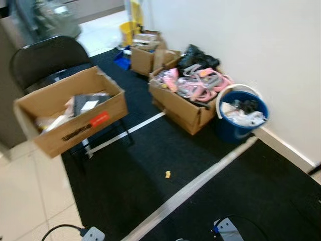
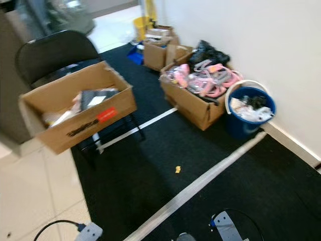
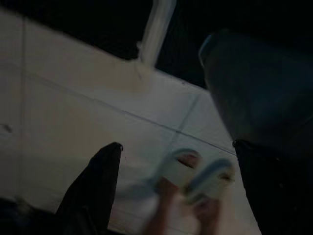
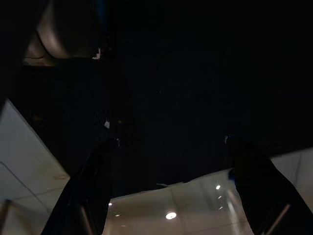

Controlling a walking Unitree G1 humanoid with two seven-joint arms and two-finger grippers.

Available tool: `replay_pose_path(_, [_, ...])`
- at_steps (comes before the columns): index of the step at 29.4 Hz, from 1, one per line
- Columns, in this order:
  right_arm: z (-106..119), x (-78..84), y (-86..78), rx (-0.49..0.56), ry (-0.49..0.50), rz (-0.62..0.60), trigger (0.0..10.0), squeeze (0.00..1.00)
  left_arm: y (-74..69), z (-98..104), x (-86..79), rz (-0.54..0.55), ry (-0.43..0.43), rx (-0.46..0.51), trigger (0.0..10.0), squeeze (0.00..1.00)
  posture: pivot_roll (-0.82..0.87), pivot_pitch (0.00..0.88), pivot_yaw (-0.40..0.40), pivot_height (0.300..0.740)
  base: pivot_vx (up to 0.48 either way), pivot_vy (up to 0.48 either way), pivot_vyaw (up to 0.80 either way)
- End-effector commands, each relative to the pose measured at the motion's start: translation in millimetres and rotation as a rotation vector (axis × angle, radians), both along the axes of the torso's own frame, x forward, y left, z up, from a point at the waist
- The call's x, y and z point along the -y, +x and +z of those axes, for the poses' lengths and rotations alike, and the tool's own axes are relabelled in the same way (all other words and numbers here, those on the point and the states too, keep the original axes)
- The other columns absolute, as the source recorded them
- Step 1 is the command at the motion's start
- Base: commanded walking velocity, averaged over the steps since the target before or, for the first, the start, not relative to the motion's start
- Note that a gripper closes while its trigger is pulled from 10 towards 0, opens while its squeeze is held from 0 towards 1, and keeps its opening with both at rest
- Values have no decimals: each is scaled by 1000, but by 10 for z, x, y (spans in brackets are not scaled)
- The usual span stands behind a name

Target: Picking trash to rubbish bin

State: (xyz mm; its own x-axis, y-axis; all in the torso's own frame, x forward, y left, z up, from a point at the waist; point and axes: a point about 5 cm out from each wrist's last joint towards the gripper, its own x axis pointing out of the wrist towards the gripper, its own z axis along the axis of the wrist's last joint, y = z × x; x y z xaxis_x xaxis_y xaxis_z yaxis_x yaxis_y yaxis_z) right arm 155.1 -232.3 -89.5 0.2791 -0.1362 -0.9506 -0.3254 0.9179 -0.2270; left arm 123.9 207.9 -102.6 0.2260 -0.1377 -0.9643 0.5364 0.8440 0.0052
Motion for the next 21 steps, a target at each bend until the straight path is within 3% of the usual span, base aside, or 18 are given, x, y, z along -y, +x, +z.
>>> replay_pose_path(1, [-34, -32, -69, -28, 4, 6, 10000, 0, -129, -53, 113, -38, -32, -47, 10000, 0, 24, 97, 93, 740, 0, 0, -800])
replay_pose_path(13, [-29, -29, -58, -27, 1, 5, 10000, 0, 41, -40, 417, -89, -63, -23, 10000, 0, 22, 88, 88, 740, 0, 0, -800])
replay_pose_path(21, [-29, -31, -59, -29, 2, 2, 10000, 0, 43, -40, 423, -95, -61, -26, 10000, 0, 20, 89, 92, 740, 0, 0, -800])
